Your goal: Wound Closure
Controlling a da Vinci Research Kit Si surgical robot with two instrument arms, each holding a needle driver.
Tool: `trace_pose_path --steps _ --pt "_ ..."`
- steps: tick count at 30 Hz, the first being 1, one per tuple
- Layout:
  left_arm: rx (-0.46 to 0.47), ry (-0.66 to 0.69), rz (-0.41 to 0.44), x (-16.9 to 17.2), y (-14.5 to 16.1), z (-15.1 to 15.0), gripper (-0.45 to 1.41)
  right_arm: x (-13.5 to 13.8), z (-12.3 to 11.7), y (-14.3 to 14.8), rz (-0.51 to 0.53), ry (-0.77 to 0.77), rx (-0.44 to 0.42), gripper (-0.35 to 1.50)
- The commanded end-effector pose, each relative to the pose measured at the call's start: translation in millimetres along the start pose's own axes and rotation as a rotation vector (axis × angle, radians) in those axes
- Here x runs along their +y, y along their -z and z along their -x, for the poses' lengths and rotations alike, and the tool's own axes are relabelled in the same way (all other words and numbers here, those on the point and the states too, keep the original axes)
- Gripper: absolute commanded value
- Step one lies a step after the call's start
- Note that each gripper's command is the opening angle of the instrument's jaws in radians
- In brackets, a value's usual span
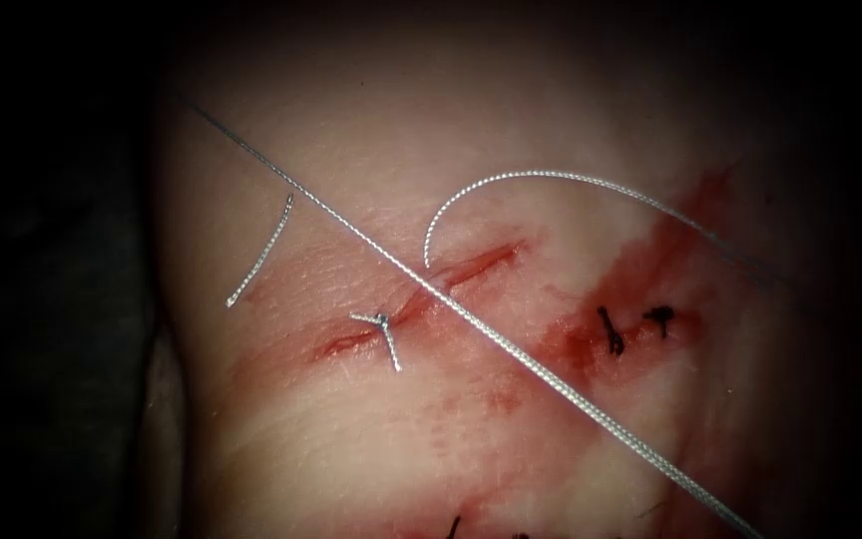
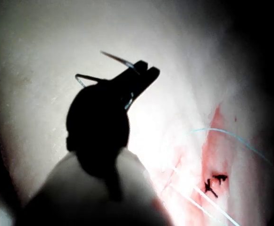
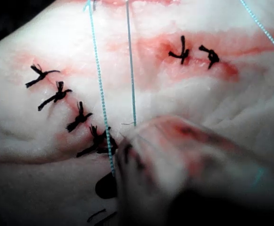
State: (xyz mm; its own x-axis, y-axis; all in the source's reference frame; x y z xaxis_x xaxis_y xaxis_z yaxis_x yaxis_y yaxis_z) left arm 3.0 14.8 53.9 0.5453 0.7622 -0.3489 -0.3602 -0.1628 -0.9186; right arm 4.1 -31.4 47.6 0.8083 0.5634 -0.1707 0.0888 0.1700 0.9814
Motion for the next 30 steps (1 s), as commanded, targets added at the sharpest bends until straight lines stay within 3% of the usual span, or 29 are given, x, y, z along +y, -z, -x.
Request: trace_pose_path --steps 1,9,12,13,15,19,25,26,28,30 --pt "0.002 -0.001 -0.002 -0.3 -0.3 0.4 -0.45 -0.8 0.5 -0.1 -0.010 -0.012 -0.008 -0.35" --pt "0.005 -0.002 -0.009 -0.9 0.8 -0.7 -0.45 -2.7 4.2 2.2 0.033 -0.035 -0.022 -0.35" --pt "0.009 -0.002 -0.015 -0.9 1.2 -1.0 -0.45 -2.7 5.0 2.9 0.079 -0.035 0.020 -0.35" --pt "0.003 -0.003 -0.009 -0.8 1.1 -0.9 -0.45 -2.5 4.5 3.1 0.121 -0.015 0.071 -0.35" --pt "-0.021 -0.009 0.018 -0.2 0.4 -0.1 -0.45 -2.0 2.9 3.6 0.166 0.044 0.128 -0.35" --pt "-0.100 0.035 0.105 2.1 -2.0 3.2 -0.45 -0.6 -2.5 5.5 0.285 0.208 0.276 -0.35" --pt "-0.372 0.182 0.376 7.6 -6.4 11.3 -0.45 1.1 -10.4 7.8 0.529 0.309 0.473 -0.35" --pt "-0.406 0.193 0.410 8.5 -6.8 12.4 -0.45 1.4 -11.9 8.1 0.588 0.309 0.513 -0.23" --pt "-0.488 0.228 0.486 10.8 -7.6 14.7 -0.45 1.8 -13.9 8.5 0.657 0.294 0.569 -0.20" --pt "-0.537 0.244 0.536 12.9 -8.0 16.0 -0.45 2.2 -15.6 8.9 0.686 0.259 0.635 0.02"
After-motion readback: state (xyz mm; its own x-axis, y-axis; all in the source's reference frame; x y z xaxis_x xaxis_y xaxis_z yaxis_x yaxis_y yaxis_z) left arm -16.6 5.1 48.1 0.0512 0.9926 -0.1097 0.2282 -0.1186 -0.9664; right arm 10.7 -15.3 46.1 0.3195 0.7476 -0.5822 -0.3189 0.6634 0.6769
